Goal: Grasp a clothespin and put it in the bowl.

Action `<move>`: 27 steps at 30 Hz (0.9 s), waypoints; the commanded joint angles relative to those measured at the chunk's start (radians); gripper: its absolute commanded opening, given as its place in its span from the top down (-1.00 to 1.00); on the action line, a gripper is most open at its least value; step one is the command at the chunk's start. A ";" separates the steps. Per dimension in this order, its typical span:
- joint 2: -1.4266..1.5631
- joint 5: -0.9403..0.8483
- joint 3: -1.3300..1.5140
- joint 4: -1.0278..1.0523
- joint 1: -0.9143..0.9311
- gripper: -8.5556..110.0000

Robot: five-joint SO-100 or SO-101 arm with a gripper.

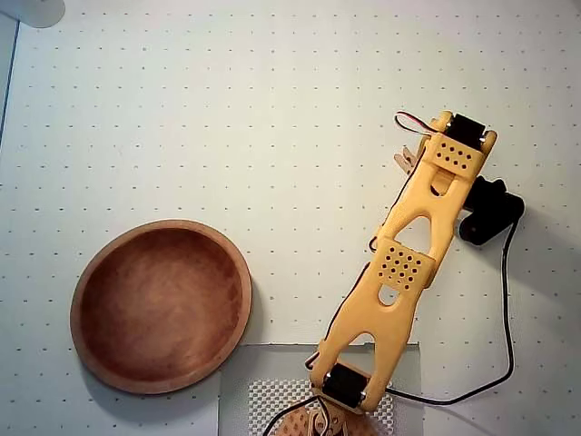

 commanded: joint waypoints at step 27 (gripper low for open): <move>1.281 0.408 0.914 0.032 -0.729 0.90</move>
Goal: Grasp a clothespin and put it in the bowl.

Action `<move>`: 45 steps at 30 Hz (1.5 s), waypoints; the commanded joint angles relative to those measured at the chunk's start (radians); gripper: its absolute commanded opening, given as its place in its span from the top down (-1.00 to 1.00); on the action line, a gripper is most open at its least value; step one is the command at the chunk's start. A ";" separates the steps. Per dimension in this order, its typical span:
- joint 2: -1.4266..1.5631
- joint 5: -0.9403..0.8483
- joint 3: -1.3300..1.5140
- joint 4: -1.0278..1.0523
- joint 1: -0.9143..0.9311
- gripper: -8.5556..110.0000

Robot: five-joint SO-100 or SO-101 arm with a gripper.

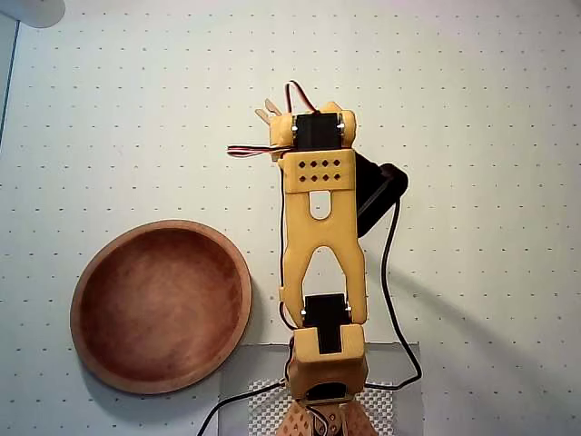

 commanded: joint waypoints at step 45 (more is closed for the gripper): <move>-0.072 0.270 0.466 0.029 -0.627 0.90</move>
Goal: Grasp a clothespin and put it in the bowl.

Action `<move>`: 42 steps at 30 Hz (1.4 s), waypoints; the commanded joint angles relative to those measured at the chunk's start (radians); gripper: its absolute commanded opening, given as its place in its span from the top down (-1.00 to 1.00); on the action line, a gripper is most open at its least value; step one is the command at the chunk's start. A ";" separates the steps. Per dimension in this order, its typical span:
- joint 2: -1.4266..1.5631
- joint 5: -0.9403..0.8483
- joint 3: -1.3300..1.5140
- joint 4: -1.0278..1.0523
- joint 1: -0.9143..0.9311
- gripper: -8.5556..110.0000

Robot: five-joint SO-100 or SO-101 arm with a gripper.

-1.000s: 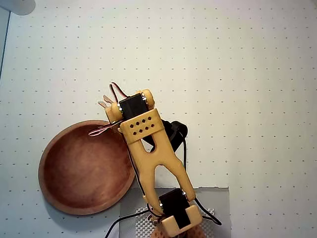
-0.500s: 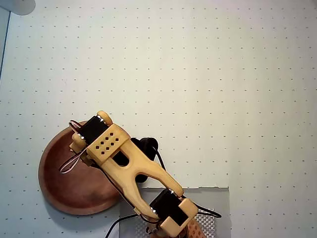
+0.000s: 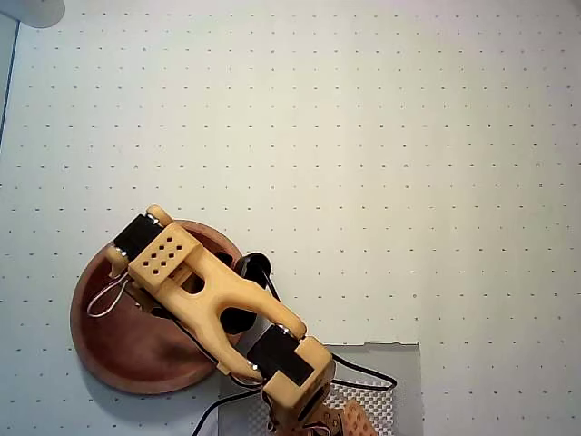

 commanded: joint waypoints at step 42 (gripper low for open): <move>0.466 0.525 -0.107 -0.419 0.696 0.91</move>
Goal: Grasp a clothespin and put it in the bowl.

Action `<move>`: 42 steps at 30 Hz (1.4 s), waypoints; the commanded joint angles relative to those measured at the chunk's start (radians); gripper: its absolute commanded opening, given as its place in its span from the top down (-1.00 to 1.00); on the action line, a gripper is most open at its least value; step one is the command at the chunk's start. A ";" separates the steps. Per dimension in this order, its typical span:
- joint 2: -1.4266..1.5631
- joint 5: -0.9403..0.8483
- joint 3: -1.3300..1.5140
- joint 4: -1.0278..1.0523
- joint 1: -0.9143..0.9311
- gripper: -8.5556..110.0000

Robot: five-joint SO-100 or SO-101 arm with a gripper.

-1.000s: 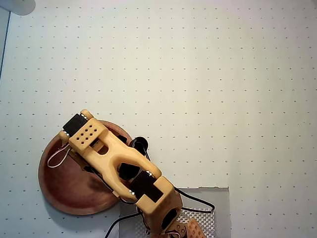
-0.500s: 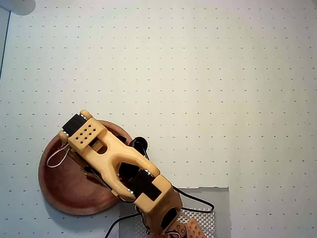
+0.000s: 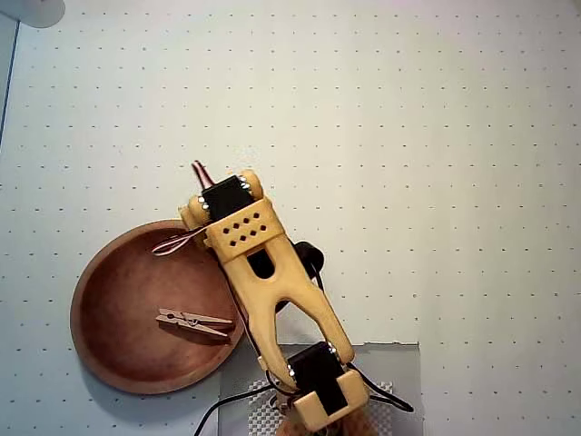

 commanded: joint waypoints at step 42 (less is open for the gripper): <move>1.514 1.661 1.511 -0.927 0.291 0.91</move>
